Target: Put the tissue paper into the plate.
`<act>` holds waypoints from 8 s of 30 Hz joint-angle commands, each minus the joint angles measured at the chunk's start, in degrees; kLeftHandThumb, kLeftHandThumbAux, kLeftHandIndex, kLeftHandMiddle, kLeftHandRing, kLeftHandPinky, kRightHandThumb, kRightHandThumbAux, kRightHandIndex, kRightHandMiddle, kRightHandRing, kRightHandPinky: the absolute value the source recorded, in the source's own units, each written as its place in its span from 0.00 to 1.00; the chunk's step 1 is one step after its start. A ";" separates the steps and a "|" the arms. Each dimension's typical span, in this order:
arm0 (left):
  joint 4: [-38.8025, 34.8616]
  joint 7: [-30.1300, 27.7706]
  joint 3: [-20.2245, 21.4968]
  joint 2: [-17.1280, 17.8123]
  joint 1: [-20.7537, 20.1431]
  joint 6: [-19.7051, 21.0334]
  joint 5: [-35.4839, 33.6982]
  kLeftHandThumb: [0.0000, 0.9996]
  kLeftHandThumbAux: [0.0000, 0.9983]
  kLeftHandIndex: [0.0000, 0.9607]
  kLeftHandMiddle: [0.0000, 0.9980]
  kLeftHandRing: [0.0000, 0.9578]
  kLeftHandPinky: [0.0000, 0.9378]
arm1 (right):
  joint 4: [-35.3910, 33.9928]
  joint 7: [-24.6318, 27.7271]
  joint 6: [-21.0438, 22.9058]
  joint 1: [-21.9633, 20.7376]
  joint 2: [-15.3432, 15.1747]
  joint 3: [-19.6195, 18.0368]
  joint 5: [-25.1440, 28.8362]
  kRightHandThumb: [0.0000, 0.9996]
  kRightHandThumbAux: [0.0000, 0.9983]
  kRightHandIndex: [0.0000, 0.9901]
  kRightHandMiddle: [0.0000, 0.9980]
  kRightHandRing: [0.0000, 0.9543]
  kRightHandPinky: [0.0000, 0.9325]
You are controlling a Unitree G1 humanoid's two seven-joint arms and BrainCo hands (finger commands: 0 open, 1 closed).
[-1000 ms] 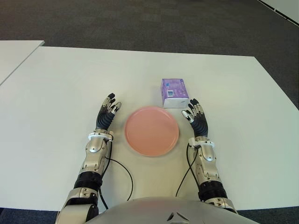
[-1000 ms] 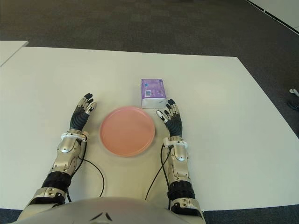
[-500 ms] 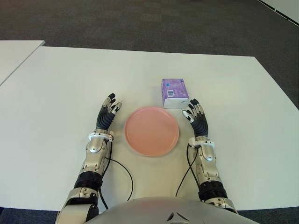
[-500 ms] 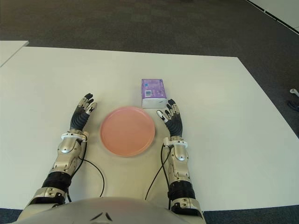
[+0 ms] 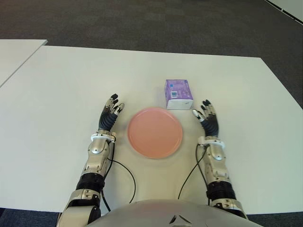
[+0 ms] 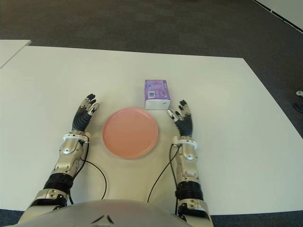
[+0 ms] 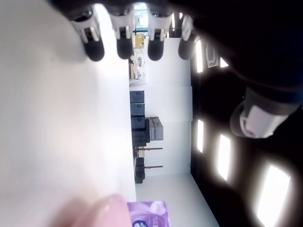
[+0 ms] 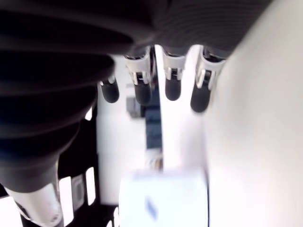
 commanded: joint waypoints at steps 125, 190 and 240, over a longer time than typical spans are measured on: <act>4.05 1.65 0.06 0.28 1.72 2.51 0.74 0.00 0.47 0.00 0.00 0.00 0.00 | 38.63 14.30 -22.93 -50.87 -27.46 44.25 -45.48 0.20 0.38 0.00 0.00 0.00 0.00; 5.72 1.43 0.22 -0.15 2.43 -1.38 0.42 0.00 0.47 0.00 0.00 0.00 0.00 | 50.10 11.81 -21.10 -51.62 -23.41 52.16 -50.37 0.29 0.44 0.00 0.02 0.00 0.00; 6.02 -0.62 0.27 1.02 2.59 -0.81 -1.46 0.00 0.48 0.00 0.00 0.00 0.00 | 61.47 -26.97 -5.75 -39.84 -14.56 71.88 -63.06 0.39 0.63 0.00 0.09 0.07 0.02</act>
